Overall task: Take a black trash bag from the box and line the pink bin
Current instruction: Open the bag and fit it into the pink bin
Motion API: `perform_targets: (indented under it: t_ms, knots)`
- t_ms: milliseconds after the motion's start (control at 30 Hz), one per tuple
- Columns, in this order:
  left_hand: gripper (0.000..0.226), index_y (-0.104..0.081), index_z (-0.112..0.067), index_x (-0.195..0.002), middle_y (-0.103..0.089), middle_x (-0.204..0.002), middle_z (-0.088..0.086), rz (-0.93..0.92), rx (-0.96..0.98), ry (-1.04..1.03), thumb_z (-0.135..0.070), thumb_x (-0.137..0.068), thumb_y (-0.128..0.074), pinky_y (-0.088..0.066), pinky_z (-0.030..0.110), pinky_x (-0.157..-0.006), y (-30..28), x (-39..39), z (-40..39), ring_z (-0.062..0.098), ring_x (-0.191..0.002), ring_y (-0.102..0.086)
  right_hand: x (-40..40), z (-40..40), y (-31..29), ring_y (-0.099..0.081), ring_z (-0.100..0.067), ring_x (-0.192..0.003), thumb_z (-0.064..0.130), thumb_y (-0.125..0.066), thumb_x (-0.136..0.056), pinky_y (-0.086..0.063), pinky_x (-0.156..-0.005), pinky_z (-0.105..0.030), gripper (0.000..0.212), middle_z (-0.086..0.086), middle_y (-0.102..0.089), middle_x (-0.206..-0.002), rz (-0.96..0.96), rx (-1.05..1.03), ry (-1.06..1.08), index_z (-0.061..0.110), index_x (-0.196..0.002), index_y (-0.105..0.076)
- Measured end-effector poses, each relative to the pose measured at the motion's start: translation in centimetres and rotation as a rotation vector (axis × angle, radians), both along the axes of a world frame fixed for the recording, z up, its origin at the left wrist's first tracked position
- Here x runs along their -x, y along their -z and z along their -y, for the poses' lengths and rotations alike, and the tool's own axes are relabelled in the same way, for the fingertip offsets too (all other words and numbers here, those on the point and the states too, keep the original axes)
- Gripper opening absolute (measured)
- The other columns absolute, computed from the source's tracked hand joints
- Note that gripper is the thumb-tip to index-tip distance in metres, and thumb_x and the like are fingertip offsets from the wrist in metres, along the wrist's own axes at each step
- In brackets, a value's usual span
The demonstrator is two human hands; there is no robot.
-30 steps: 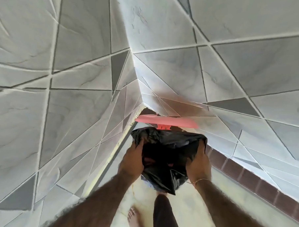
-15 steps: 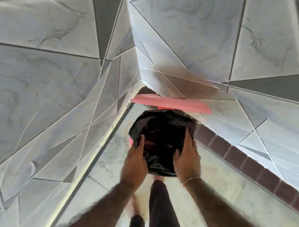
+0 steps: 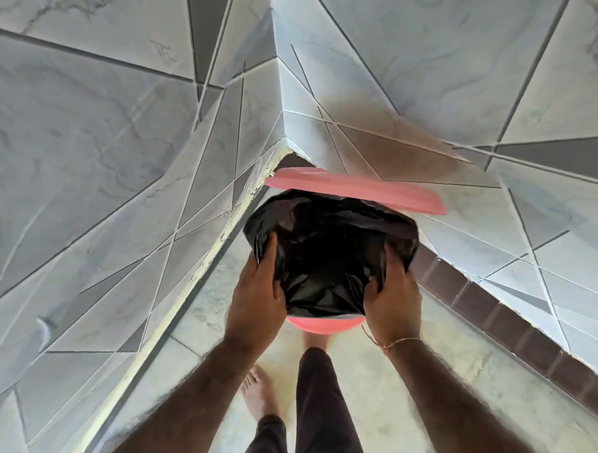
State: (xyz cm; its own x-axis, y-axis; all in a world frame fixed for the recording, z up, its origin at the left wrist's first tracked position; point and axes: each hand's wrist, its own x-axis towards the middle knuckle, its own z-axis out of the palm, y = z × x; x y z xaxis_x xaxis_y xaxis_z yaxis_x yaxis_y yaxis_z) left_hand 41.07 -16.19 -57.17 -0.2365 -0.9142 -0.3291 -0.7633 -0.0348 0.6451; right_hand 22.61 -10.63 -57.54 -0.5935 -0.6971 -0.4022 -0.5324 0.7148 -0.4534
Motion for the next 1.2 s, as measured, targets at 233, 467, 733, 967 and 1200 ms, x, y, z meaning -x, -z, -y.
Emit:
perform_targets:
  t_ms: [233, 467, 733, 967, 1200]
  knots:
    - [0.074, -0.017, -0.038, -0.148, -0.039, -0.149, 0.0, 0.179, -0.271, 0.149, -0.014, -0.088, -0.052, -0.05, 0.05, -0.099, 8.0, -4.5, -4.2, 0.029, -0.127, -0.05, 1.3, -4.6, 4.7, -0.063, -0.048, -0.101, 0.031, -0.064, -0.081, -0.054, -0.083, -0.049, 0.054, -0.013, -0.055, -0.134, 0.045, -0.379, -0.045, 0.025, -0.131, -0.042]
    - [0.05, -0.041, -0.023, -0.131, -0.054, -0.132, 0.006, 0.23, -0.223, 0.108, -0.018, -0.085, -0.061, -0.055, 0.042, -0.092, 11.5, -6.3, -4.5, 0.027, -0.114, -0.059, 4.1, -6.2, 8.9, -0.057, -0.045, -0.115, 0.026, -0.071, -0.074, -0.053, -0.093, -0.049, 0.073, -0.015, -0.046, -0.142, 0.06, -0.37, 0.0, 0.013, -0.138, -0.04]
    - [0.062, -0.049, -0.017, -0.124, -0.046, -0.131, 0.004, 0.296, -0.317, 0.054, -0.02, -0.07, -0.078, -0.055, 0.044, -0.083, 16.4, -8.0, -5.6, 0.033, -0.109, -0.058, 6.7, -8.9, 14.0, -0.051, -0.043, -0.117, 0.032, -0.082, -0.061, -0.051, -0.091, -0.047, 0.082, -0.009, -0.034, -0.147, 0.051, -0.572, -0.151, 0.017, -0.134, -0.046]
    - [0.059, -0.054, -0.025, -0.118, -0.039, -0.133, -0.002, 0.356, -0.313, -0.008, -0.034, -0.067, -0.08, -0.054, 0.044, -0.09, 18.6, -9.5, -2.9, 0.025, -0.115, -0.055, 8.4, -7.9, 15.6, -0.046, -0.041, -0.13, 0.007, -0.064, -0.08, -0.044, -0.104, -0.048, 0.072, -0.013, -0.031, -0.153, -0.043, -0.432, -0.151, 0.019, -0.145, -0.034]
    - [0.043, -0.062, -0.02, -0.105, -0.057, -0.101, 0.004, 0.29, -0.365, 0.172, -0.039, -0.069, -0.075, -0.05, 0.033, -0.082, 17.6, -7.9, 6.2, 0.024, -0.092, -0.06, 11.2, -2.4, 13.5, -0.051, -0.042, -0.117, -0.005, -0.044, -0.071, -0.046, -0.097, -0.044, 0.061, -0.022, -0.051, -0.129, -0.134, -0.221, -0.205, 0.015, -0.128, -0.055]
